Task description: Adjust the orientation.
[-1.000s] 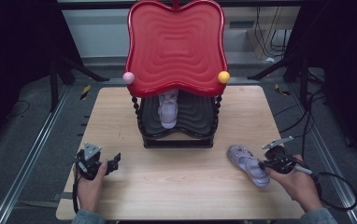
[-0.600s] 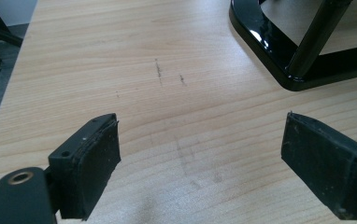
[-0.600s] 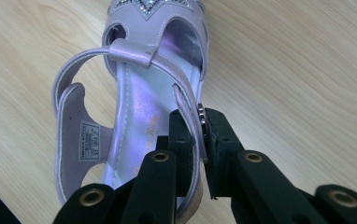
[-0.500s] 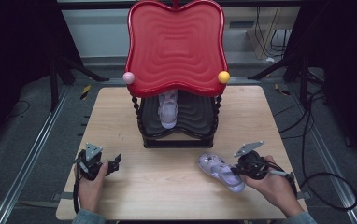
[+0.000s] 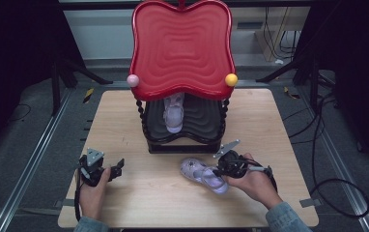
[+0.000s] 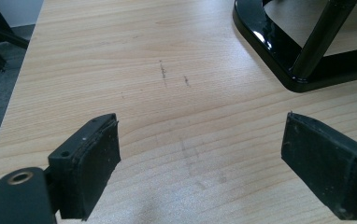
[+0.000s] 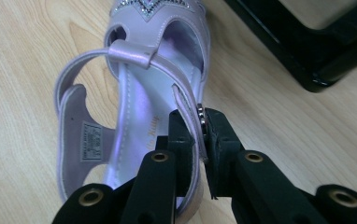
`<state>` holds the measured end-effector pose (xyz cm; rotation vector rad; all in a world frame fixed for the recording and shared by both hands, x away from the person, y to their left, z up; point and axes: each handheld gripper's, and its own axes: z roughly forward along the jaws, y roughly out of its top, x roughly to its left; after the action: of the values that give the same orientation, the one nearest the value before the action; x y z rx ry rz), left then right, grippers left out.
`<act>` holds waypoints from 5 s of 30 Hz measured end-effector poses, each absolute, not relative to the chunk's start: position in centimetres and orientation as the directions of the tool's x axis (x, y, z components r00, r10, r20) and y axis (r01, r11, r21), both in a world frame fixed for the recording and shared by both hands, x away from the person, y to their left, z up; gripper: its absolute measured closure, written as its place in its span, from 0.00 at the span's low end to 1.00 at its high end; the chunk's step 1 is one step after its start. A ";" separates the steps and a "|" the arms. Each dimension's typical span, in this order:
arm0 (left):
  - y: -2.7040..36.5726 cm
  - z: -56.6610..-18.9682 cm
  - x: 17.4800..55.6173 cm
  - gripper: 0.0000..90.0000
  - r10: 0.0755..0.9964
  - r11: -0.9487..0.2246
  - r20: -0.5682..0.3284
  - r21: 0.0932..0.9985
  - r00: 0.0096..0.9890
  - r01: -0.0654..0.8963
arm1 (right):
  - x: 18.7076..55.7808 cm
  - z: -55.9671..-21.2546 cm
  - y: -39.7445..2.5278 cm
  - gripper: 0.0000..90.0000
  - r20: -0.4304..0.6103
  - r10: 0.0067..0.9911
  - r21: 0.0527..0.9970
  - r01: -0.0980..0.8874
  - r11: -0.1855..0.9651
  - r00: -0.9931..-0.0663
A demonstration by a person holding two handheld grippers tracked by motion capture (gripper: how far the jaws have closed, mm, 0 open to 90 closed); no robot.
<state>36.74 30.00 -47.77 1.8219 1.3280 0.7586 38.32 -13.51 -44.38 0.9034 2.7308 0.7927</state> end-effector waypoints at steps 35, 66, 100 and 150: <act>29.4 -48.1 37.0 0.10 0.953 -0.201 0.042 0.829 0.300 0.523 | 34.7 -41.1 -11.9 0.66 0.023 0.586 0.492 0.519 0.699 -0.810; 29.2 -48.3 37.1 0.10 0.950 -0.213 0.046 0.819 0.310 0.532 | 36.0 -45.5 -9.1 0.95 0.038 0.541 0.321 0.523 0.790 -0.840; 28.9 -49.2 37.5 0.04 0.944 -0.231 0.047 0.799 0.325 0.555 | 33.8 -40.2 -13.1 0.96 0.204 0.578 0.764 0.498 0.410 -0.790; 28.8 -49.5 37.6 0.04 0.940 -0.248 0.055 0.789 0.338 0.563 | 37.5 -35.8 -10.9 0.96 0.214 0.745 0.901 0.423 0.099 -0.632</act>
<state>37.55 28.76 -49.47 1.9247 1.3152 0.7087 37.53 -10.94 -35.82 1.1551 2.0859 1.5433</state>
